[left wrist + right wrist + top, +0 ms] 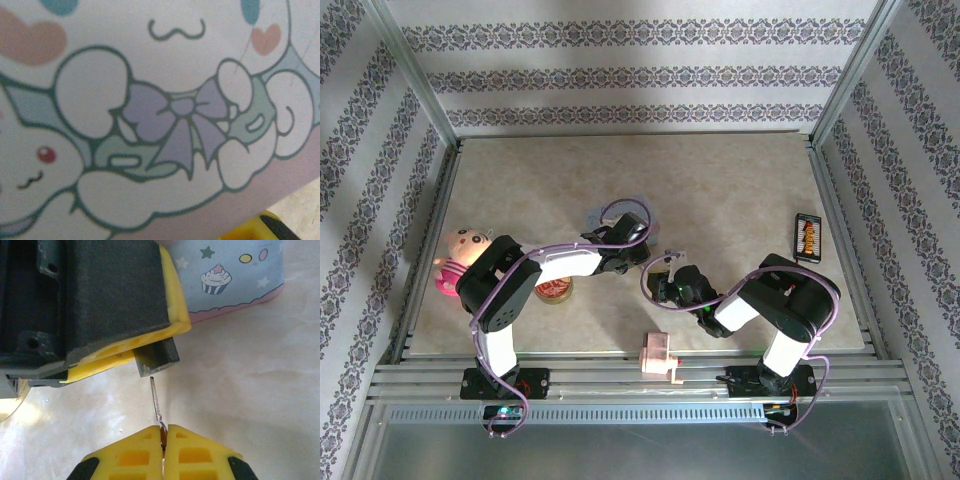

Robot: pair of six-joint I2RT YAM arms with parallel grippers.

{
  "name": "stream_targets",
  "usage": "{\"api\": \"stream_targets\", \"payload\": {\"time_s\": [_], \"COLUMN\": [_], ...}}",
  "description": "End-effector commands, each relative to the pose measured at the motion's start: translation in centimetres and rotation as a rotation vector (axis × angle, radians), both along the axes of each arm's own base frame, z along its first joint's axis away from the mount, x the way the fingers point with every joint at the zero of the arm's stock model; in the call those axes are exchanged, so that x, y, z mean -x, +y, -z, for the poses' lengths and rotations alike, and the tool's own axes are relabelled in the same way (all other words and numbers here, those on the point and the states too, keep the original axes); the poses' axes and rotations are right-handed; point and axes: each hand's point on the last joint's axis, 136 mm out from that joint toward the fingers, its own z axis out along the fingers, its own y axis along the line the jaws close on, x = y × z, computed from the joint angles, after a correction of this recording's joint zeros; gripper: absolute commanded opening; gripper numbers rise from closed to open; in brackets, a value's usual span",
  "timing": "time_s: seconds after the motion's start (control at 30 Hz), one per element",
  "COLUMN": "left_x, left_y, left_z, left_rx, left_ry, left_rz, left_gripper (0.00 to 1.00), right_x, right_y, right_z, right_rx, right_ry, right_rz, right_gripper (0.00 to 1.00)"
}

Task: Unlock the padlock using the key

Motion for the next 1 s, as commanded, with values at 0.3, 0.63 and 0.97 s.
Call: {"api": "stream_targets", "payload": {"time_s": [0.3,0.63,0.97], "left_x": [-0.6,0.2,1.3], "left_y": [-0.4,-0.6,-0.4], "left_z": [-1.8,-2.1,-1.4], "left_rx": [0.068,0.107,0.136], "left_ry": [-0.036,-0.006,0.132], "left_rz": [-0.004,-0.011,-0.051], "left_gripper": [0.06,0.05,0.05], "right_x": [-1.5,-1.4,1.4], "right_y": [1.1,0.6,-2.3], "right_z": [-1.7,-1.9,-0.6], "right_rx": [-0.025,-0.026,0.017], "right_ry": [-0.068,-0.071,-0.05], "right_rz": [0.023,0.028,0.014], "right_gripper": [0.0,0.0,0.0]}}
